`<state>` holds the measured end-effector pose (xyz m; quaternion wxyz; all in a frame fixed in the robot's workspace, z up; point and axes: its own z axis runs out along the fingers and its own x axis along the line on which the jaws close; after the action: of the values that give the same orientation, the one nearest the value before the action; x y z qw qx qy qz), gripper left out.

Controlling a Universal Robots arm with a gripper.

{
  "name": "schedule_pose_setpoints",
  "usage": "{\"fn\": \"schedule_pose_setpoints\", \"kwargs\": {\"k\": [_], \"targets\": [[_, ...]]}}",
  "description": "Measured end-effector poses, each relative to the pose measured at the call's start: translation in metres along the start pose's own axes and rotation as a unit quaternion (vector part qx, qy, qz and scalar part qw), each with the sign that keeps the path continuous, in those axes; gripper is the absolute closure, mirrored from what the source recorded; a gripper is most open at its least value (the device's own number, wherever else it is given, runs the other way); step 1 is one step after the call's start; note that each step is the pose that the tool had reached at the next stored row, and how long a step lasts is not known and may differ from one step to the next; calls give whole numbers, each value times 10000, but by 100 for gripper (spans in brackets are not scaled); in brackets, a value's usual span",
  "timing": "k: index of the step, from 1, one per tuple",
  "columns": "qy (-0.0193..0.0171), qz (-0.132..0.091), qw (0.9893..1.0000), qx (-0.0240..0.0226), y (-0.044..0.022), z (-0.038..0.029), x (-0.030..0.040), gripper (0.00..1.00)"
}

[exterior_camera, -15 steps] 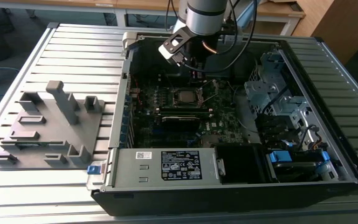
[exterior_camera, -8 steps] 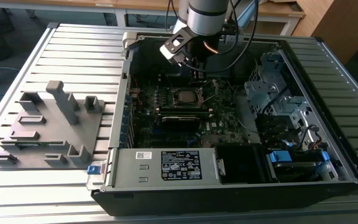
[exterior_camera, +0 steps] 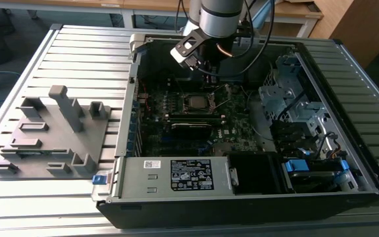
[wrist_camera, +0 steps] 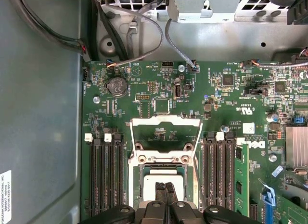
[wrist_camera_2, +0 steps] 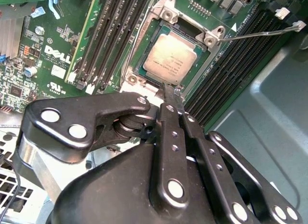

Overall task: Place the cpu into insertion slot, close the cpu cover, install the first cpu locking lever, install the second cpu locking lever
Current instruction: 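Close the cpu cover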

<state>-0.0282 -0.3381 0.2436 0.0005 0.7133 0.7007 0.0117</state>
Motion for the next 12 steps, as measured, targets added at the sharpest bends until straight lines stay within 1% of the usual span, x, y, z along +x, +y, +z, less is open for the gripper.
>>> {"fn": "schedule_pose_setpoints", "kwargs": {"k": [12], "targets": [[0, 1, 10000, 0, 58, 5, 6, 90]]}}
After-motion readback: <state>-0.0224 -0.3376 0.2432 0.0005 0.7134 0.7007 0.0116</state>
